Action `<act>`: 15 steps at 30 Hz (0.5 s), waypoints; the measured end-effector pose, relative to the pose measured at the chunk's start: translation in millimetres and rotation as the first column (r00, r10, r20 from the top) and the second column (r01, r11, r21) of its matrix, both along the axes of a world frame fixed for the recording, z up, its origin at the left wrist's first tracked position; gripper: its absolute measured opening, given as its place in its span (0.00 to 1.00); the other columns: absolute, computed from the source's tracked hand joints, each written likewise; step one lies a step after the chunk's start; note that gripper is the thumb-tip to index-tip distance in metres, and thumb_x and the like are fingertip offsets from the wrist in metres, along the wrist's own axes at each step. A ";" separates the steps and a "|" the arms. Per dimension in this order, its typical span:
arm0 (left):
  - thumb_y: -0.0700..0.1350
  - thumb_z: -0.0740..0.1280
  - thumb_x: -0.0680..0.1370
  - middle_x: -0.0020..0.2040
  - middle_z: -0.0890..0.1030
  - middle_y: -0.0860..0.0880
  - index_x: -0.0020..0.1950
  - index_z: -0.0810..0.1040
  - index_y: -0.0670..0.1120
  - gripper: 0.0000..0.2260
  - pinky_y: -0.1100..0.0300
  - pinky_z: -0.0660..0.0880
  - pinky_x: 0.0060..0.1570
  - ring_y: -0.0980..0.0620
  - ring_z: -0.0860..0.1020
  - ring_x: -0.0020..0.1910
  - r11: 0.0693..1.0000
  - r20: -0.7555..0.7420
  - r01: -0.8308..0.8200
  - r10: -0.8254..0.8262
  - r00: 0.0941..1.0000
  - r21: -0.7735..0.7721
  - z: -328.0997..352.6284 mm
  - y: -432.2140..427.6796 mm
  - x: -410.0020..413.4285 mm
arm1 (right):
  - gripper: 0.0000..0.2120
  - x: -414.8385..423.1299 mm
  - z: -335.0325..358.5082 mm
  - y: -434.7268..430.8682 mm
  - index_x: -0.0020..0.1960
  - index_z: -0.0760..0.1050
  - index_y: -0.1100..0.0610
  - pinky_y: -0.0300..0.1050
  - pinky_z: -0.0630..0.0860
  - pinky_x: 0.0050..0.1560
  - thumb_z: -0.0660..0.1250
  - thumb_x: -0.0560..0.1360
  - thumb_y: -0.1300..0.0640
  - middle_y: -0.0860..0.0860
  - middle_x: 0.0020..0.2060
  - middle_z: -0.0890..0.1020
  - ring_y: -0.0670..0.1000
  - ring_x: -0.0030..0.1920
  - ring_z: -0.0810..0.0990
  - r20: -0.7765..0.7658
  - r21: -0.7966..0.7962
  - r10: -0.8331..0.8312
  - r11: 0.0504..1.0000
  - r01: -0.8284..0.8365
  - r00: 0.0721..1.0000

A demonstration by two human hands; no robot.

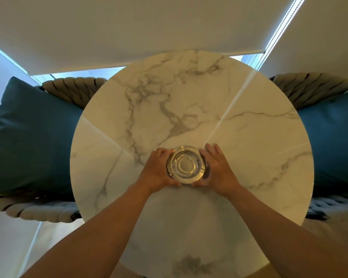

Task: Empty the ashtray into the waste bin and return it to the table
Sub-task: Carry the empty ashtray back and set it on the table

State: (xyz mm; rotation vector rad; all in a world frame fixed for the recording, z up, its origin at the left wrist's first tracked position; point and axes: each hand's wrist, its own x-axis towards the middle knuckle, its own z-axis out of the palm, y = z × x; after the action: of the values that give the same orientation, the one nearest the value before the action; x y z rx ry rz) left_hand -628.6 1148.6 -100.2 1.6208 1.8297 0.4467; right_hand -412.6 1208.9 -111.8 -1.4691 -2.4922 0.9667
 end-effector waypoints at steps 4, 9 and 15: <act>0.55 0.84 0.49 0.59 0.70 0.49 0.71 0.69 0.51 0.52 0.52 0.71 0.60 0.46 0.69 0.56 1.000 -0.024 -0.031 0.031 0.999 0.006 -2.8 5.2 2.4 | 0.58 2.2 -6.7 6.5 0.74 0.65 0.59 0.60 0.53 0.77 0.81 0.52 0.36 0.61 0.77 0.61 0.65 0.78 0.49 0.033 0.052 -0.019 0.998 0.018 0.999; 0.61 0.82 0.50 0.65 0.67 0.49 0.76 0.61 0.50 0.59 0.52 0.65 0.64 0.47 0.65 0.62 0.999 -0.095 -0.036 0.033 0.995 -0.028 -4.3 6.8 5.5 | 0.61 7.1 -7.8 15.3 0.77 0.57 0.54 0.58 0.50 0.78 0.78 0.53 0.34 0.57 0.79 0.55 0.61 0.79 0.43 0.064 0.031 -0.006 1.000 0.004 0.998; 0.69 0.77 0.55 0.79 0.56 0.46 0.79 0.55 0.49 0.59 0.51 0.52 0.73 0.48 0.51 0.77 1.000 -0.178 -0.006 0.001 0.984 -0.027 -2.8 8.1 11.0 | 0.61 10.9 -6.9 21.8 0.78 0.54 0.51 0.60 0.49 0.77 0.73 0.53 0.28 0.56 0.80 0.52 0.60 0.79 0.39 0.089 0.012 0.021 1.000 -0.022 0.996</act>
State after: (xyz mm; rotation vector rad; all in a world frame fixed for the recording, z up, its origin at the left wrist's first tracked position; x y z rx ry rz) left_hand -617.5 1156.7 -102.9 1.6850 1.9604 0.2850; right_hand -401.7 1230.7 -118.7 -1.5168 -2.5759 0.9064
